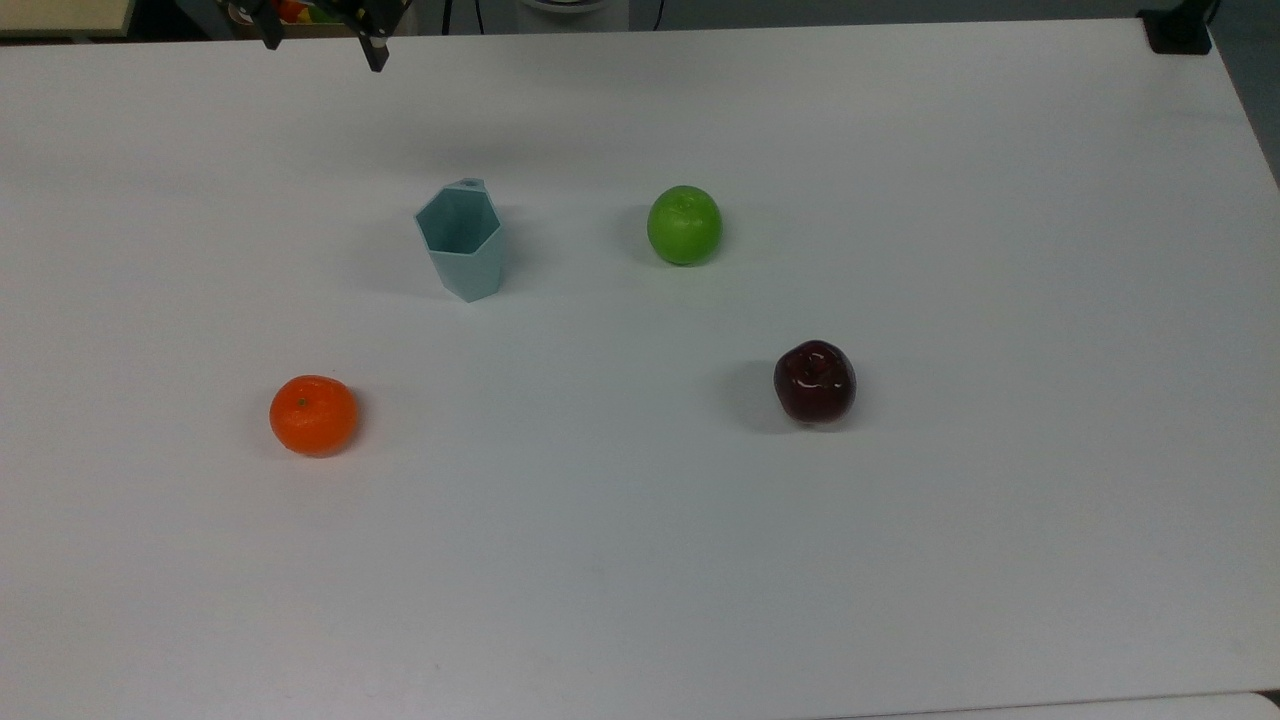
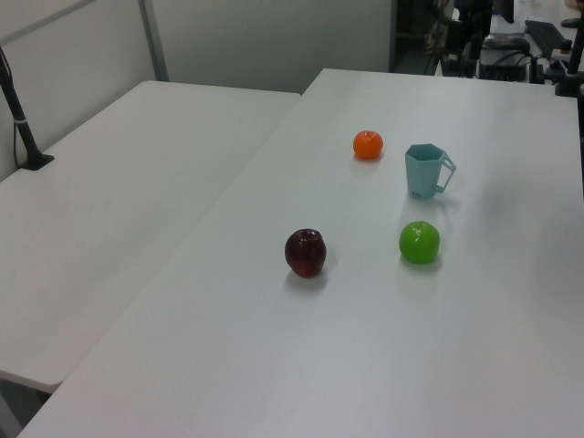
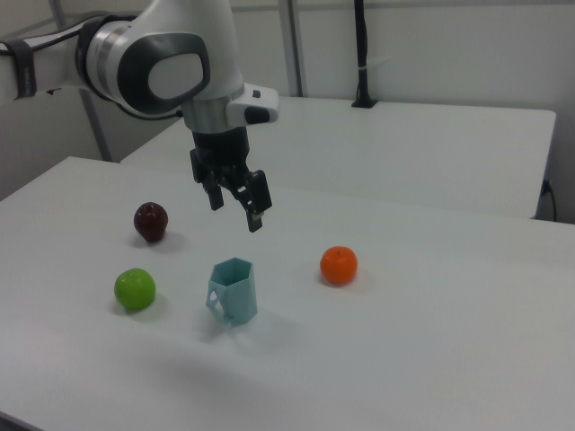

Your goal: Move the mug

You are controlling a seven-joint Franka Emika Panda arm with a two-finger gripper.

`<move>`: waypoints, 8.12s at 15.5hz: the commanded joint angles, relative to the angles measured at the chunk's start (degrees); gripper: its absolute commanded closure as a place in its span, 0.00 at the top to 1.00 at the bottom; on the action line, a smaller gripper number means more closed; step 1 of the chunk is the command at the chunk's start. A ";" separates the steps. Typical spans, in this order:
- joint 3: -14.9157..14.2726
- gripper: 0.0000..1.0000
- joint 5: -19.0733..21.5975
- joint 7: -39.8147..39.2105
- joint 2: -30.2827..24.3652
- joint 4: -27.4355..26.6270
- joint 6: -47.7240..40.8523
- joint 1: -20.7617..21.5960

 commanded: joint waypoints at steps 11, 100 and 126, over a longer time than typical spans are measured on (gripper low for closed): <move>0.13 1.00 0.77 -5.19 -2.64 -6.50 -3.58 0.75; -0.66 0.38 -6.09 -9.67 19.86 -4.76 26.75 -9.88; -0.48 1.00 -3.27 0.70 3.77 6.05 -3.83 3.04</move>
